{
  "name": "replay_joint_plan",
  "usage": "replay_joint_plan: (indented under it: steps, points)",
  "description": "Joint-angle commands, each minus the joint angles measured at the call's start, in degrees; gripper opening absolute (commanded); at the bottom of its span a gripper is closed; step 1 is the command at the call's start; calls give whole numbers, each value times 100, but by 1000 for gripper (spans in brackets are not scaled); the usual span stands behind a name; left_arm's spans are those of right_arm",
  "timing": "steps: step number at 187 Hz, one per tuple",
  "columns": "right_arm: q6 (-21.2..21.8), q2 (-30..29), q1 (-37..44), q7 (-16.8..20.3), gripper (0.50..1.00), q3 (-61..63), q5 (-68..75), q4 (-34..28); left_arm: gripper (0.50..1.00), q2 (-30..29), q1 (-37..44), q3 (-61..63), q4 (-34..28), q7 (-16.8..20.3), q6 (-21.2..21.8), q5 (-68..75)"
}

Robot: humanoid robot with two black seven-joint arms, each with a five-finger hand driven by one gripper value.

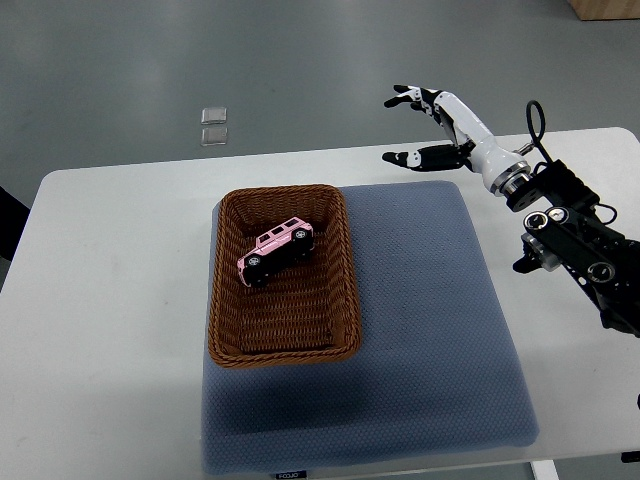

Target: Place pink car in brown basket

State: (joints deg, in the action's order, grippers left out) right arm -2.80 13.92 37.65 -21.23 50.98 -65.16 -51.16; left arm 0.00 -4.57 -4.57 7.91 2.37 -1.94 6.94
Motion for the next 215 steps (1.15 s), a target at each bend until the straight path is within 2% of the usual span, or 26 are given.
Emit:
replay_joint_plan:
  steps: [1, 41, 68, 111, 157, 183, 215]
  points:
    - [-98, -12, -241, 101, 913, 264, 223, 1, 1000, 0, 0, 0, 9, 0, 0, 0]
    - [-90, -56, -487, 356, 913, 413, 944, 1, 1000, 0, 0, -8, 18, 0, 0, 0]
    - [-90, -56, -487, 813, 913, 562, 1691, 1, 1000, 0, 0, -17, 9, 0, 0, 0]
    - [-72, -188, -513, 1182, 913, 729, 2183, 10, 1000, 0, 0, -8, 1, 0, 0, 0]
    - [-134, -241, -513, 1165, 915, 764, 2271, 10, 1000, 0, 0, -17, 18, 0, 0, 0]
    - [-889, -258, -513, 1130, 915, 729, 2289, -52, 1000, 0, 0, -17, 18, 0, 0, 0]
    - [-872, -258, -513, 1121, 915, 650, 2280, -122, 1000, 0, 0, -17, 18, 0, 0, 0]
